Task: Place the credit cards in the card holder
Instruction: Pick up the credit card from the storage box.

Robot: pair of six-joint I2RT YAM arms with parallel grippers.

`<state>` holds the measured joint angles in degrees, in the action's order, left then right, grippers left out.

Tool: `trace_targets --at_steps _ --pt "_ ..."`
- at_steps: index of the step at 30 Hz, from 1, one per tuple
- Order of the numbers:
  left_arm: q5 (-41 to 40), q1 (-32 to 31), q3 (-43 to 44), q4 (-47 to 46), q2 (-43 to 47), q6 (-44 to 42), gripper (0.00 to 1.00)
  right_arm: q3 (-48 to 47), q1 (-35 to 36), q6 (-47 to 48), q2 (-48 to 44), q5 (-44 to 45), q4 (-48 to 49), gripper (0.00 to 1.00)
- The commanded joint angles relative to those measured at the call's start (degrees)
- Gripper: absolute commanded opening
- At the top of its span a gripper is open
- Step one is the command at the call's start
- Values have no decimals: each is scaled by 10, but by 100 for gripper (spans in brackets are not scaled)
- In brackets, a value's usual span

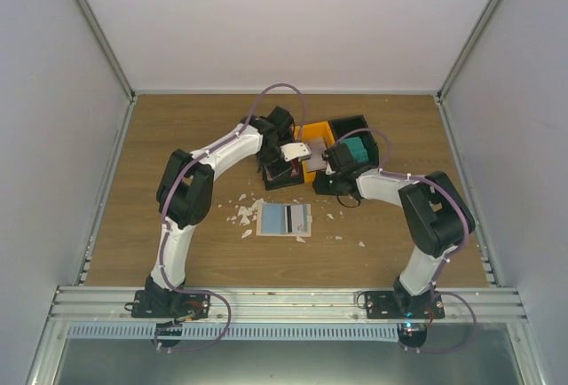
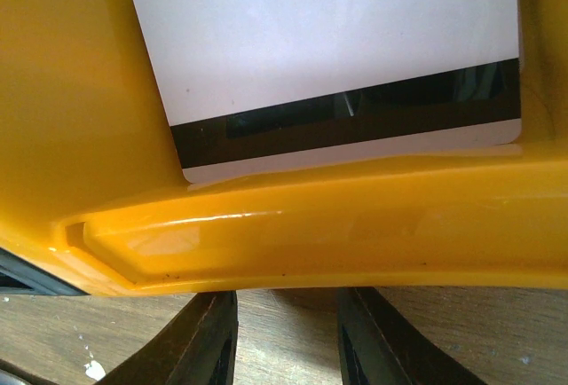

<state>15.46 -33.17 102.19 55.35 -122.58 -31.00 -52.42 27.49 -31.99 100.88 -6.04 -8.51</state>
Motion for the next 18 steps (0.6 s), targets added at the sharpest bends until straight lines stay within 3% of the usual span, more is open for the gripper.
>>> trace_targets --at_steps 1,6,12,18 --pt "0 -1 -3 -6 -15 -1 20 3 3 -9 1 18 -3 33" --pt "-4 -1 -2 -10 -20 0 20 2 3 -10 -1 20 -3 33" --pt "5 0 6 -3 -3 -3 0 1 2 -10 -8 24 -8 33" --pt "3 0 -1 -6 34 3 0 -1 0 -10 -25 21 -5 33"
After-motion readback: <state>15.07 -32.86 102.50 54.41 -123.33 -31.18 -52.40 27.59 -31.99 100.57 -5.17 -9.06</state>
